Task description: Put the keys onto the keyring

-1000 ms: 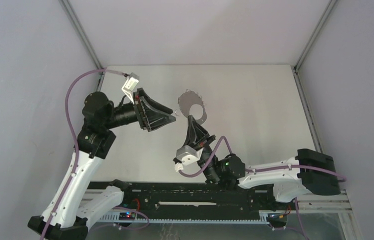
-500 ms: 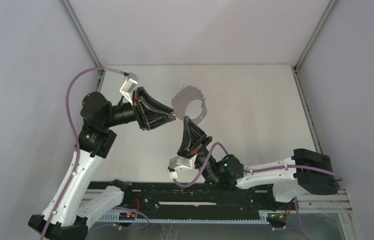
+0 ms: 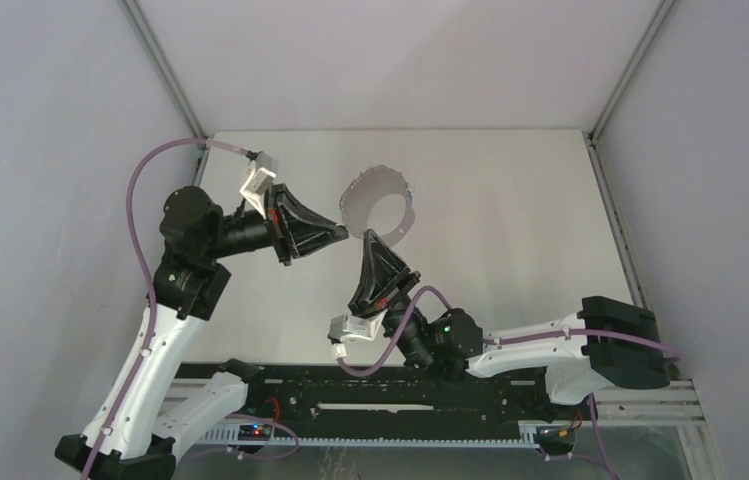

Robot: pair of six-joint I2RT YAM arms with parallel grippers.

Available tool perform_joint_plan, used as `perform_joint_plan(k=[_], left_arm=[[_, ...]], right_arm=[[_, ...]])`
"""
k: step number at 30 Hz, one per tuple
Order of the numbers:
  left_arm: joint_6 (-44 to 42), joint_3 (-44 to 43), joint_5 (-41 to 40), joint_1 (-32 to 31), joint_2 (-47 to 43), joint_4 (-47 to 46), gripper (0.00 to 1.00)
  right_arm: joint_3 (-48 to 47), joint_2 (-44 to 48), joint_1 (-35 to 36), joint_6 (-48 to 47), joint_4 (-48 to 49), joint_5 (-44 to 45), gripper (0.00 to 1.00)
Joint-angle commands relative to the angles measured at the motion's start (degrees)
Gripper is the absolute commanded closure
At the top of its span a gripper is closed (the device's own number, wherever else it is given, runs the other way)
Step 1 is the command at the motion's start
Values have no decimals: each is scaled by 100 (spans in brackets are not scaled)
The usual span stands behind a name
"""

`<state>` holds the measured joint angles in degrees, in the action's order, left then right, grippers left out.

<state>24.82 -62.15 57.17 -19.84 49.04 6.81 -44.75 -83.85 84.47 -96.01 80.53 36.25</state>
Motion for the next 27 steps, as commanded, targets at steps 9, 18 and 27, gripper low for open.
perform_joint_plan(k=[9,18,27], left_arm=[[-742,-79,9,-4,-235,-243,100],[-2437,151,-888,-269,-807,-1009,100],[-2406,348,-1517,-398,-884,-1364,100]], right_arm=[[-253,-6,78,-133,610,50,100],[-253,-56,139,47,624,176,100],[-253,-16,265,162,639,182,100]])
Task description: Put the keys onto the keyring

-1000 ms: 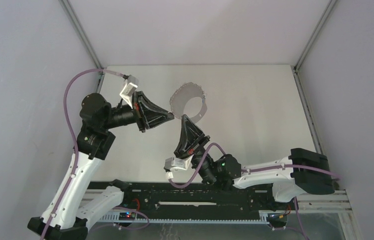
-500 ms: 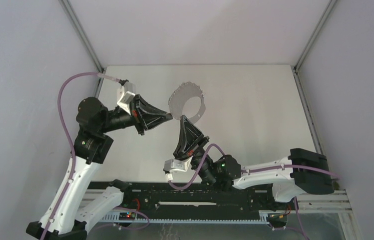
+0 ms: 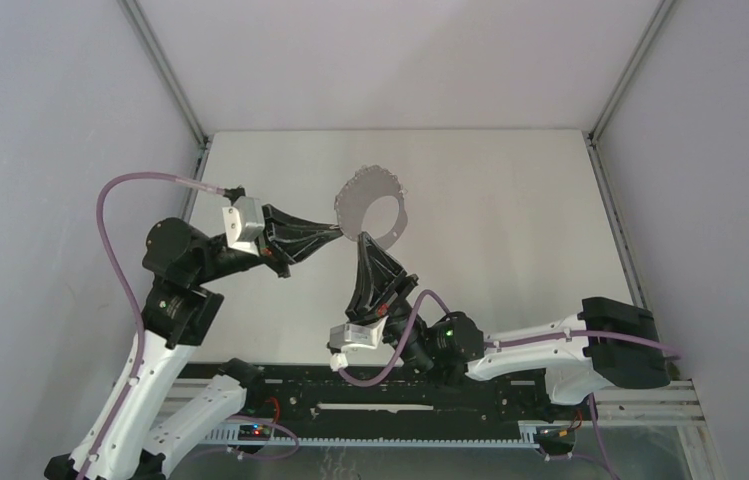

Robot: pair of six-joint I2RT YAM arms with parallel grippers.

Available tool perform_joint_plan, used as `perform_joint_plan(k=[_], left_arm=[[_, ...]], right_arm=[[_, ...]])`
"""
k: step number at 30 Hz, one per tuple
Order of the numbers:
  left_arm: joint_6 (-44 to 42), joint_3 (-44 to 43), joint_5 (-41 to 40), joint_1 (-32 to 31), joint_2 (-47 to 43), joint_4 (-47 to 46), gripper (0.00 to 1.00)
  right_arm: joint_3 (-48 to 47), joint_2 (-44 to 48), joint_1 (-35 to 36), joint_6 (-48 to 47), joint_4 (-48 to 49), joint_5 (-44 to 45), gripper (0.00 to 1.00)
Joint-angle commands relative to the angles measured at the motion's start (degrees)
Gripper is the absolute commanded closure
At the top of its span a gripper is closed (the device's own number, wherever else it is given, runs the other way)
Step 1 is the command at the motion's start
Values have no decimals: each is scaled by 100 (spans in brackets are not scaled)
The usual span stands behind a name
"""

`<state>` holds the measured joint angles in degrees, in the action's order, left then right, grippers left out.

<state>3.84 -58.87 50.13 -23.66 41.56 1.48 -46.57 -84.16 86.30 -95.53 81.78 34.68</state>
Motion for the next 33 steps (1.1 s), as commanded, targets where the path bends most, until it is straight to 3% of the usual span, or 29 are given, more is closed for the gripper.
perform_joint_plan(k=[1,11,16,21,33], left_arm=[[-313,31,-922,-50,-140,-833,100],[-912,-60,-1236,-149,-127,264,100],[-725,-20,-1277,-148,-170,-62,100],[18,-117,-1156,-148,-79,-590,100],[568,-93,-1255,-156,73,-972,100]], right_arm=[[-72,14,111,135,515,333,100],[-28,205,-26,-293,523,216,100],[-28,111,-9,-126,515,139,100],[-28,16,52,247,373,167,100],[-8,591,71,1895,-1038,184,100]])
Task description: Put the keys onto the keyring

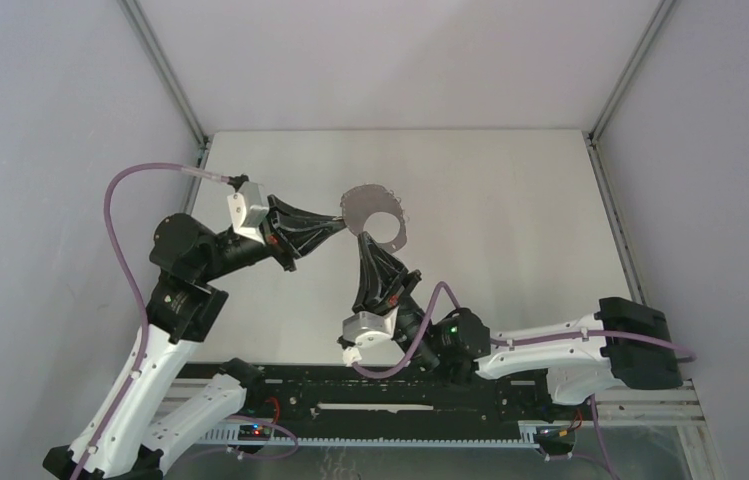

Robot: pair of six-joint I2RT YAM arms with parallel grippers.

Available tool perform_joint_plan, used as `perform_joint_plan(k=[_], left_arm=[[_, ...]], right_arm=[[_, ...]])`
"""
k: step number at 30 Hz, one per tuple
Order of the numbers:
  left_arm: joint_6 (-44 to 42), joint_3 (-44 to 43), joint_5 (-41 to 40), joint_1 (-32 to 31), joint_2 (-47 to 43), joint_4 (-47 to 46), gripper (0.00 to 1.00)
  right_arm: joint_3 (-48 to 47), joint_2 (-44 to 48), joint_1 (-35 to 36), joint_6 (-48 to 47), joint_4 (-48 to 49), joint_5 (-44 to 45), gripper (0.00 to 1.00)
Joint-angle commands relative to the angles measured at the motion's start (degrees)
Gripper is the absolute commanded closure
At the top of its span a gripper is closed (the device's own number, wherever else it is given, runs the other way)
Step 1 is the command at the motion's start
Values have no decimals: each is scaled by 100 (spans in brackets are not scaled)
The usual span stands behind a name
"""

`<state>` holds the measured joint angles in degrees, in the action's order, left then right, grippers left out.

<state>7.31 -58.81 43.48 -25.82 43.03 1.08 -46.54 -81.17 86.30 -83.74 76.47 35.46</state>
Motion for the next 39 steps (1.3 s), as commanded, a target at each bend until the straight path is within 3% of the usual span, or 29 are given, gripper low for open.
perform_joint_plan(k=[1,8,12,18,23,30,39], left_arm=[[259,-140,-593,60,-64,-956,100],[326,-117,-573,60,-135,-926,100],[390,-142,-626,60,-125,-833,100],[58,-231,-651,42,-33,94,100],[38,-363,-655,25,108,770,100],[29,-749,-74,16,342,1504,100],[273,-867,268,12,438,1713,100]], right_arm=[[2,329,71,806,-585,95,100],[14,538,39,984,-792,-66,100],[-53,834,16,1616,-1512,-218,100],[-272,1520,-179,2538,-2622,-486,100],[-434,1737,-231,2625,-3313,-628,100],[-557,1896,-291,2762,-3976,-661,100],[-720,2102,-410,3129,-4490,-849,100]])
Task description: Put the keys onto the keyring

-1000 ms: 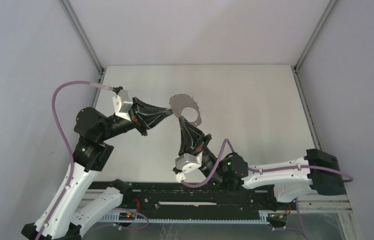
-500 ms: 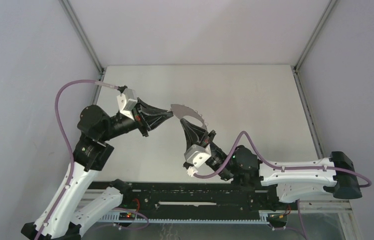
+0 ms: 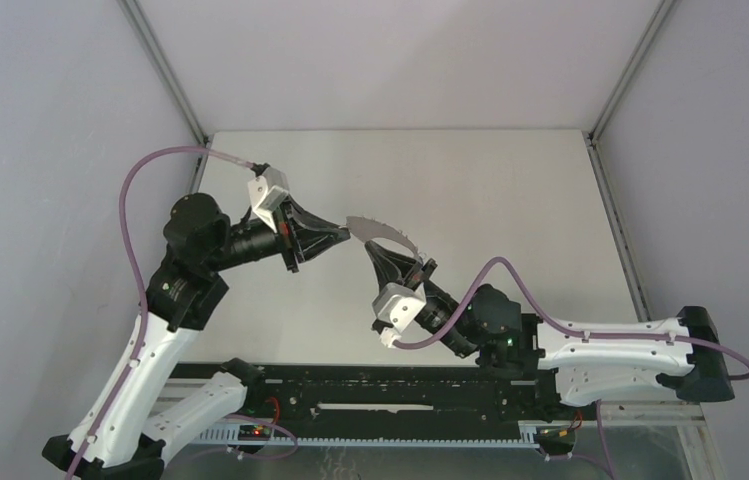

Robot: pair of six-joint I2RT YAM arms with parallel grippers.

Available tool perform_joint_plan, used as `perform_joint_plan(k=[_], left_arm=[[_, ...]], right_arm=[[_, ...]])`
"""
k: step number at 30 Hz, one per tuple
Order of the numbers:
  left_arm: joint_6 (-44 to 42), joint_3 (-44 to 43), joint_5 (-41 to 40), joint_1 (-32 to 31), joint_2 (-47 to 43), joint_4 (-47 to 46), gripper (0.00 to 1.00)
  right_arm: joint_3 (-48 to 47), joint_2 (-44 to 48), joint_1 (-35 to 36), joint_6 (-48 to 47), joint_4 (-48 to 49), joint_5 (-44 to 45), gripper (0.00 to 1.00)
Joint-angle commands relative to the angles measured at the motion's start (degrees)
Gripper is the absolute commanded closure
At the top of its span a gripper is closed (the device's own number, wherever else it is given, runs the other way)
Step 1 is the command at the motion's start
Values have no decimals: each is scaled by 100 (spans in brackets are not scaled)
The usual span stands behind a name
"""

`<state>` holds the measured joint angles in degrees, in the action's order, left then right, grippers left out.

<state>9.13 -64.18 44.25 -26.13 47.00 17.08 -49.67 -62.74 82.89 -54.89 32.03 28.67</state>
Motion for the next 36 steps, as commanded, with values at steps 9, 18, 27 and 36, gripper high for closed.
perform_joint_plan(k=[9,18,27,36], left_arm=[[151,-466,257,38,103,397,91],[-433,-731,119,47,-13,1019,75],[-357,-814,132,44,56,1054,75],[-368,-978,1001,47,201,1462,59]], right_arm=[[-456,393,-13,353,-439,-96,100],[-456,478,68,348,-630,-18,100],[-456,466,224,140,-614,15,100],[-456,413,285,-89,-549,114,100]])
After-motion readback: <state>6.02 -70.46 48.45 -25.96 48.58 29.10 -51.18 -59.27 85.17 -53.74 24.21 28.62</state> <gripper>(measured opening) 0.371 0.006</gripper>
